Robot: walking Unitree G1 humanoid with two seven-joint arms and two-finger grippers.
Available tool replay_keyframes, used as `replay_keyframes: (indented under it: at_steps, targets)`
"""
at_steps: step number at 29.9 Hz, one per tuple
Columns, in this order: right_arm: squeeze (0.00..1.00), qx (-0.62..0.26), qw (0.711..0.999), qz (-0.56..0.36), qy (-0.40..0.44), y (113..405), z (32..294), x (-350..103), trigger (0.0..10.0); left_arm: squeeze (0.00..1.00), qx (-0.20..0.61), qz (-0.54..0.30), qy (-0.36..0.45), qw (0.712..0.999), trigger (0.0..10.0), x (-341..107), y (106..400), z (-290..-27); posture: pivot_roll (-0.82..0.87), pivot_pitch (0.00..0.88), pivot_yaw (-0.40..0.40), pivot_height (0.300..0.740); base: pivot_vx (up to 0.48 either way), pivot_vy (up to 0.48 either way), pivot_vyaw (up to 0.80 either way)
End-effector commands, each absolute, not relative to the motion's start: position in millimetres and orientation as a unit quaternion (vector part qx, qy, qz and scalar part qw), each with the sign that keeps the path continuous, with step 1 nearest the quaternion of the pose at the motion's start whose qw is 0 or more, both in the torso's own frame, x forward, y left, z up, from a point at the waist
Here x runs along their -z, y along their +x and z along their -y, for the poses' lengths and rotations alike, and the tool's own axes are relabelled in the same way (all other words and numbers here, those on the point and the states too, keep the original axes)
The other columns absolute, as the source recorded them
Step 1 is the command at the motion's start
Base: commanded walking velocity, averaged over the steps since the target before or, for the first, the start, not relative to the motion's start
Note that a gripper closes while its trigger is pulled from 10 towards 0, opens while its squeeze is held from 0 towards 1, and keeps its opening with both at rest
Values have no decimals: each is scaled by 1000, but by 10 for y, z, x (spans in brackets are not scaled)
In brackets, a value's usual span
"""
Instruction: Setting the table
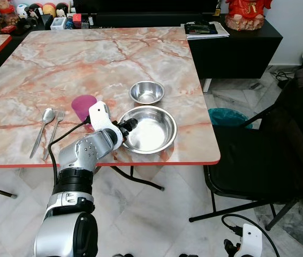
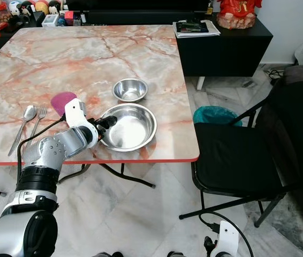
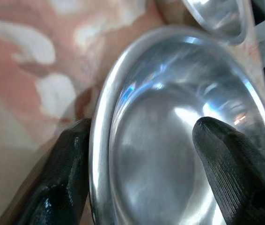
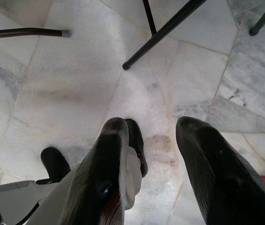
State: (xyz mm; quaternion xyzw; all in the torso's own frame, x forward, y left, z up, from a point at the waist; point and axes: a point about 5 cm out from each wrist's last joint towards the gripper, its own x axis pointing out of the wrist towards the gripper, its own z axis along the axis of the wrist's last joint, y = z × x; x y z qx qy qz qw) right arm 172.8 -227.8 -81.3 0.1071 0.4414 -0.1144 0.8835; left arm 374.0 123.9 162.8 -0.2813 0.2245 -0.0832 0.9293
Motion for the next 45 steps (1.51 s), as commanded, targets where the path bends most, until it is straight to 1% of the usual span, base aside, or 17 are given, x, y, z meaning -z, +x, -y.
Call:
replay_keyframes:
  at_steps: [1,11,12,13,45]
  targets:
    - [0,121,880,-444,113,1689,2278,831,10000,0,77,-223,-265,935,10000,-1651,3760,-1221,-49,134,26,740,0,0,0]
    - [0,120,881,-444,114,1691,2275,831,10000,0,57,-233,-255,937,10000,-1599,3762,-1190,-50,136,27,740,0,0,0]
    - [0,120,881,-444,114,1691,2274,830,10000,0,57,-232,-256,937,3137,-1601,3767,-1186,-50,136,27,740,0,0,0]
    - [0,120,881,-444,114,1692,2274,830,10000,0,57,-232,-256,937,0,-1603,3769,-1181,-52,133,26,740,0,0,0]
    - [0,119,881,-443,112,1698,2280,826,10000,0,50,-227,-260,937,0,-1607,3770,-1172,-48,131,17,740,0,0,0]
